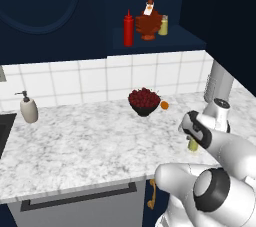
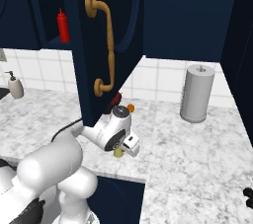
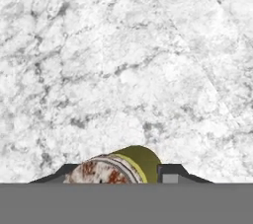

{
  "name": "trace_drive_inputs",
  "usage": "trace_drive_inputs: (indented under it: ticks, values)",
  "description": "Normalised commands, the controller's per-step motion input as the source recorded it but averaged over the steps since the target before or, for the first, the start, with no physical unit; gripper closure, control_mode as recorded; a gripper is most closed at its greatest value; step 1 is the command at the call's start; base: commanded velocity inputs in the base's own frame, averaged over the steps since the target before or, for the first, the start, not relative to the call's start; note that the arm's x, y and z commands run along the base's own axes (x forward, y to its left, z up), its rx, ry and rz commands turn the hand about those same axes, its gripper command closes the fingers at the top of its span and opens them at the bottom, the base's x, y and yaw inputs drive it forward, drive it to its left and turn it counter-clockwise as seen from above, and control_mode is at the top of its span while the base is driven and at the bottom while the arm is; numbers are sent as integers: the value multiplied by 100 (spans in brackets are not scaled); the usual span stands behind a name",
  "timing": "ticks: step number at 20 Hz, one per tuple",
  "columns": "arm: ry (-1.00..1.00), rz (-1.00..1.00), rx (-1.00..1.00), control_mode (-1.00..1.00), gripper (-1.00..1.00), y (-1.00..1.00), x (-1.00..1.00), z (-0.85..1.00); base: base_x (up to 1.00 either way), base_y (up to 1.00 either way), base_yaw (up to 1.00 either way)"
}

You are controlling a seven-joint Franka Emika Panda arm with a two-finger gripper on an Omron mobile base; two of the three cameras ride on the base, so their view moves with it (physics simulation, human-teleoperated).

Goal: Put the shaker and condiment bottle from the counter next to their counterparts in the cabinet.

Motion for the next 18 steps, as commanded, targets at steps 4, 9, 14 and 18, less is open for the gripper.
trace_drive_inputs:
  ticks: [4, 9, 14, 18]
  values:
    - [-30, -4, -4, -100, 100, 91, 0, 41, 0, 0, 0]
    - [-26, -7, -10, -100, 100, 100, 0, 7, 0, 0, 0]
    - [-8, -1, -2, -100, 100, 67, 0, 0, 0, 0, 0]
    - [-16, 0, -1, -100, 100, 9, 46, 50, 0, 0, 0]
